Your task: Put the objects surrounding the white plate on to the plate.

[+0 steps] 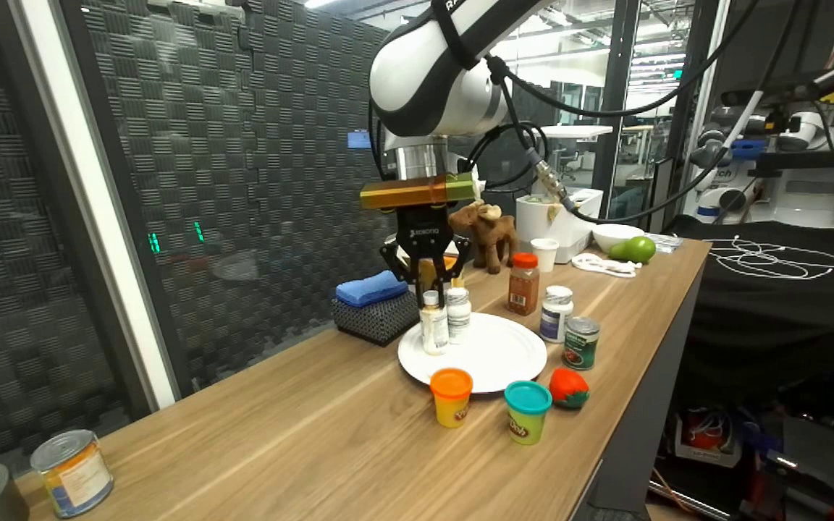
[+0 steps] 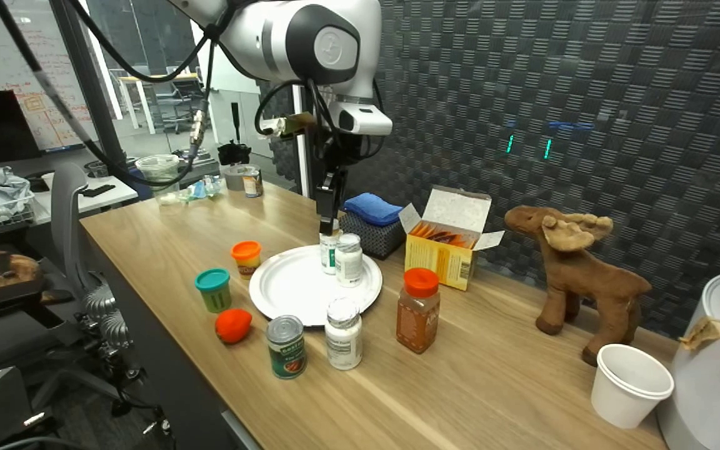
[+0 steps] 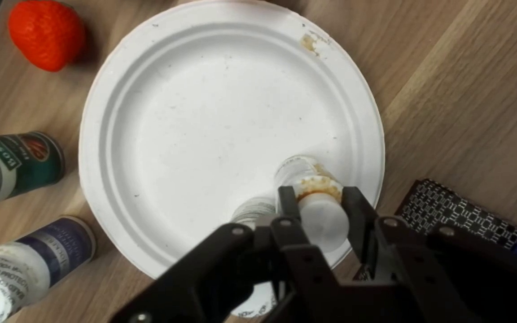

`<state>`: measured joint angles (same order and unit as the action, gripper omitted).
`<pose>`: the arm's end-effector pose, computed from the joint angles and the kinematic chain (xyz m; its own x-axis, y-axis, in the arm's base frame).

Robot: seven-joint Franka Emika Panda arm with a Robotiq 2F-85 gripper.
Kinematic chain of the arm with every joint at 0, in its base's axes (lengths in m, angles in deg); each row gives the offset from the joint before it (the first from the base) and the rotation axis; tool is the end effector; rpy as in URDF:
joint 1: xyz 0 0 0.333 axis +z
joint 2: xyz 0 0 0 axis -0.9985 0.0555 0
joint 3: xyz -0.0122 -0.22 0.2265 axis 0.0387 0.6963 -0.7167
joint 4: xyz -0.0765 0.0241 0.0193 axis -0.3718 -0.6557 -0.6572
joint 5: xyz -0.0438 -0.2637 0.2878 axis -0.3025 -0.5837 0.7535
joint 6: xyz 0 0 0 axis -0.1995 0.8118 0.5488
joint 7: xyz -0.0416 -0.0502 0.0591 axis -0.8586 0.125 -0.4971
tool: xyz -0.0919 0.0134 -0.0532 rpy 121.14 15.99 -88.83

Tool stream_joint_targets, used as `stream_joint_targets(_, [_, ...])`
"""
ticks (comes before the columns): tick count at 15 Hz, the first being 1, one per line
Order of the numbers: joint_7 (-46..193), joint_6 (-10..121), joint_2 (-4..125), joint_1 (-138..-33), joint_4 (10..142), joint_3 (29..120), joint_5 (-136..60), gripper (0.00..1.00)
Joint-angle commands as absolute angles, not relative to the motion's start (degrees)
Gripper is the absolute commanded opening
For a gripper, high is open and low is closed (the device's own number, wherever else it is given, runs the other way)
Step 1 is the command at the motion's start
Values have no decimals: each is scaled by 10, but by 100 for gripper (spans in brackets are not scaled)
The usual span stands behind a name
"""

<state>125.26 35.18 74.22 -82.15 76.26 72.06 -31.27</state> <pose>0.6667 0.0417 0.3073 0.5707 -0.8128 -0.1171 -0.8074 -0.5814 0.1002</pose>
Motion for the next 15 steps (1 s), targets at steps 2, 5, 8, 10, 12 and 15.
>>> stream_joint_targets(2, [1236,380,727,-821,788,719,-298,63])
stream_joint_targets(5, [1232,396,698,-813,819,712,-295,86])
stream_joint_targets(8, [1239,454,648,-787,882,710,-321,100])
stream_joint_targets(10, [1234,477,619,-771,926,704,-341,100])
stream_joint_targets(12, [1234,492,603,-762,959,698,-351,100])
stream_joint_targets(15, [1221,509,599,-763,993,686,-339,99])
